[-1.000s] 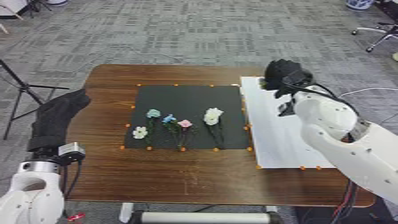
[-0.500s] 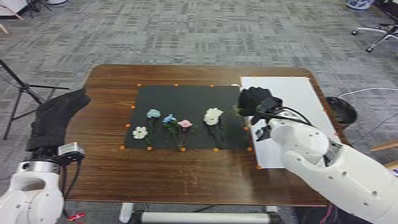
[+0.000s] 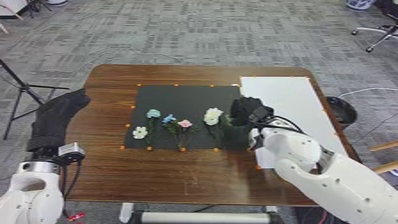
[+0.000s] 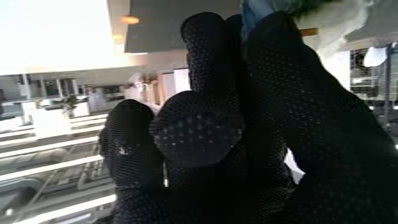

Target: Arrange flowers

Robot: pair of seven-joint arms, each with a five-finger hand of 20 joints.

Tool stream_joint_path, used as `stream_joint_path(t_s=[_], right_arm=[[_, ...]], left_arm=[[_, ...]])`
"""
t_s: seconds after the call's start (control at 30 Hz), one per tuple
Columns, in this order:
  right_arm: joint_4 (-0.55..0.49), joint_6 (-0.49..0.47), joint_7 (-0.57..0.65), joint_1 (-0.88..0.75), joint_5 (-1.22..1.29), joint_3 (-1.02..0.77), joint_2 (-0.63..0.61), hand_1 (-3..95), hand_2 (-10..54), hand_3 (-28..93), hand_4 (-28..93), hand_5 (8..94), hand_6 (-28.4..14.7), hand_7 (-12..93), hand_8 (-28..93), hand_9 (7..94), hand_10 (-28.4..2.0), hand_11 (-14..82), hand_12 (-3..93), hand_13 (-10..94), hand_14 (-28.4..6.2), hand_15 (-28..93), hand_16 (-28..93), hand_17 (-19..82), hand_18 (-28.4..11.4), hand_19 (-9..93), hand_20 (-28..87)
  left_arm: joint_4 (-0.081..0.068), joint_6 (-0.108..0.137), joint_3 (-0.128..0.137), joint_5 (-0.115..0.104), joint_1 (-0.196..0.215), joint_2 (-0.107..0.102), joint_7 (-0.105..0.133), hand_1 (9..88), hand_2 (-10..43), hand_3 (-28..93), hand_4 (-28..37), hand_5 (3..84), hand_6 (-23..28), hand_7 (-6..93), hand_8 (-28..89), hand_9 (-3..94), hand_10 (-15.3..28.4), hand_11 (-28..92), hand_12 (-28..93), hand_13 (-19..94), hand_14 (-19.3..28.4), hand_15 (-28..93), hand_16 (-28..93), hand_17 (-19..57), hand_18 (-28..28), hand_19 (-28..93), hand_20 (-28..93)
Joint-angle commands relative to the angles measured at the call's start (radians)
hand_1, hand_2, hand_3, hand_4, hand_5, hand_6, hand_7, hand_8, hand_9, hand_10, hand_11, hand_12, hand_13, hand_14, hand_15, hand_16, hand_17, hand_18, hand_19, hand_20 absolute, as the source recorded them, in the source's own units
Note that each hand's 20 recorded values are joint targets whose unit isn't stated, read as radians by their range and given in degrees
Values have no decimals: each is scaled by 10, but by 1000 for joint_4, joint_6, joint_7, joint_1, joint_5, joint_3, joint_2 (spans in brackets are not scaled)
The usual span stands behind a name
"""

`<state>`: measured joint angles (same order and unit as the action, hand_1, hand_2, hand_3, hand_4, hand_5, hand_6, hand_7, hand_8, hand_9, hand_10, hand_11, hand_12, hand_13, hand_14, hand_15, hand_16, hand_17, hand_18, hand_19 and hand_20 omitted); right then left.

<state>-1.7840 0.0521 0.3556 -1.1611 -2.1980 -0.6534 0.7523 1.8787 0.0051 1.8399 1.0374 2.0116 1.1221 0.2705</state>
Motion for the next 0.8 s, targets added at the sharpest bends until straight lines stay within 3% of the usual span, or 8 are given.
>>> stream_joint_path(t_s=[0.03, 0.3, 0.4, 0.57, 0.8], right_arm=[[-19, -2, 0, -34, -11, 4, -20, 560, -95, 573, -140, 761, 10, 215, 88, 835, -109, 126, 289, 878, -28, 613, 302, 584, -156, 932, 538], [-28, -18, 0, -48, 3, -22, -24, 548, -95, 572, -134, 740, 4, 210, 88, 817, -112, 119, 290, 877, -27, 615, 300, 582, -156, 932, 539], [-35, -14, -6, -50, 11, -31, -29, 506, -95, 544, -108, 726, -1, 203, 86, 784, -122, 179, 212, 874, -29, 616, 303, 581, -157, 932, 543], [-50, -27, -15, -48, 20, -44, -39, 389, -95, 641, -129, 701, 1, 198, -79, 753, -126, 177, 185, 869, -31, 622, 298, 579, -160, 932, 549], [-71, -56, -26, -37, 28, -61, -55, 353, -95, 636, -127, 670, -5, 178, -89, 723, -131, 161, 181, 868, -32, 625, 298, 580, -165, 932, 556]], left_arm=[[1, -19, 5, 3, 5, 4, -11, 248, -27, 708, -251, 521, -7, 159, -90, 472, 136, 202, 126, 354, 176, 203, 25, 20, 143, 127, 181], [-3, -26, 0, 2, -1, 0, -20, 249, -30, 708, -251, 517, -2, 155, -87, 471, 136, 202, 126, 353, 176, 201, 27, 20, 143, 127, 181], [-4, -24, 0, 1, -5, -3, -20, 249, -30, 708, -250, 516, -1, 154, -87, 471, 135, 202, 126, 353, 176, 201, 27, 20, 143, 126, 181], [-4, -29, 3, 3, -3, -2, -21, 249, -32, 709, -248, 515, -3, 155, -87, 470, 135, 201, 126, 354, 177, 202, 27, 20, 144, 126, 181], [-4, -27, 4, 4, -5, 0, -14, 251, -36, 709, -247, 514, -6, 159, -88, 470, 136, 201, 126, 353, 176, 201, 27, 19, 144, 126, 181]])
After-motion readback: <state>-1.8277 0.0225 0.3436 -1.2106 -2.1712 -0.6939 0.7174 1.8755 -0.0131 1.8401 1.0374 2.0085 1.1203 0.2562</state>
